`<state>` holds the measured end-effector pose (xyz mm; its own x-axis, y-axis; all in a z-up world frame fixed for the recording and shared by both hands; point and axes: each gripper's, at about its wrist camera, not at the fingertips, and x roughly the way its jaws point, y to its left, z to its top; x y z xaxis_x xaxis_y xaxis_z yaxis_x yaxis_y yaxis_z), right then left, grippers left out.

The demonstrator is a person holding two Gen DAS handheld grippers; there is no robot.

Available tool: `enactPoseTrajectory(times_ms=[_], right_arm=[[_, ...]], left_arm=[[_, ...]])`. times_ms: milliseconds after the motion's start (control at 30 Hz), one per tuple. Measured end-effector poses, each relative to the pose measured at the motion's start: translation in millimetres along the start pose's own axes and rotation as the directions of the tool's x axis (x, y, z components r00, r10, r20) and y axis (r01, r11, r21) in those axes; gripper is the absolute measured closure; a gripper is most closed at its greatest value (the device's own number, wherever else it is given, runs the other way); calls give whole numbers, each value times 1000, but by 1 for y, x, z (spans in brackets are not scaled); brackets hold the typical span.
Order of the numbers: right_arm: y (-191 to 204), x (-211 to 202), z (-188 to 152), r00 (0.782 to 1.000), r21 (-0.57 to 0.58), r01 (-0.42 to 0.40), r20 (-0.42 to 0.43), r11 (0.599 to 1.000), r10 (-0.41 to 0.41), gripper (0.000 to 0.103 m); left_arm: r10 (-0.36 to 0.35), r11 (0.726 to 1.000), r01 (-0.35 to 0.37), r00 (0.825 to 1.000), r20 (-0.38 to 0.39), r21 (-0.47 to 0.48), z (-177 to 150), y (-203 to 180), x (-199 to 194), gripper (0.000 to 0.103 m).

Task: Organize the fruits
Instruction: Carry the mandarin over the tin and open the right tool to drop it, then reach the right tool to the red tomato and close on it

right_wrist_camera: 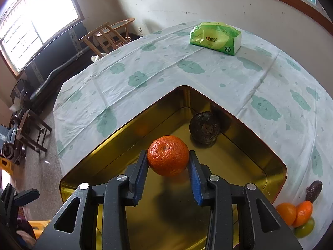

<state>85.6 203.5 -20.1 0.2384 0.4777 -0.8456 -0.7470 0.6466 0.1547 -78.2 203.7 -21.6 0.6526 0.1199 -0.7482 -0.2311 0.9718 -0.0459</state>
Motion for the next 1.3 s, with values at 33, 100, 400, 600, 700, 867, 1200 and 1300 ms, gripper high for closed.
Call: enactPoseTrajectory(times_ms=[33,100,400,600,700,867,1200,1300], right_arm=[[0,1,1,1000,2,-1,-1,1000,1,64],[0,4,3,1000,6,-2,-1,1000,2,64],[2,13,11,1000,22,-4,6,1000,4,64],[3,12,16,999,33,-16,35,999,15,62],[4,9,18,998,35,-24,54,999,22,58],[3,-9,13,994,43,-44,105,998,40,53],[-27,-77,-38,970,128,-85,236,988,53,51],[-33,-96,-64,967,137,-68,252,988,32,51]], left_arm=[[2,1000,-2,1000,-4,-1,0,1,1,2],[4,1000,-4,1000,-15,-2,0,2,4,2],[5,1000,-6,999,-39,-9,-2,6,10,2],[7,1000,-7,999,-54,-8,-3,7,14,2],[9,1000,-9,998,-60,-3,-4,6,15,2],[10,1000,-10,998,-61,-1,-5,5,15,2],[12,1000,-11,999,-51,25,-6,-4,8,2],[15,999,-13,999,-43,34,-5,-7,4,2]])
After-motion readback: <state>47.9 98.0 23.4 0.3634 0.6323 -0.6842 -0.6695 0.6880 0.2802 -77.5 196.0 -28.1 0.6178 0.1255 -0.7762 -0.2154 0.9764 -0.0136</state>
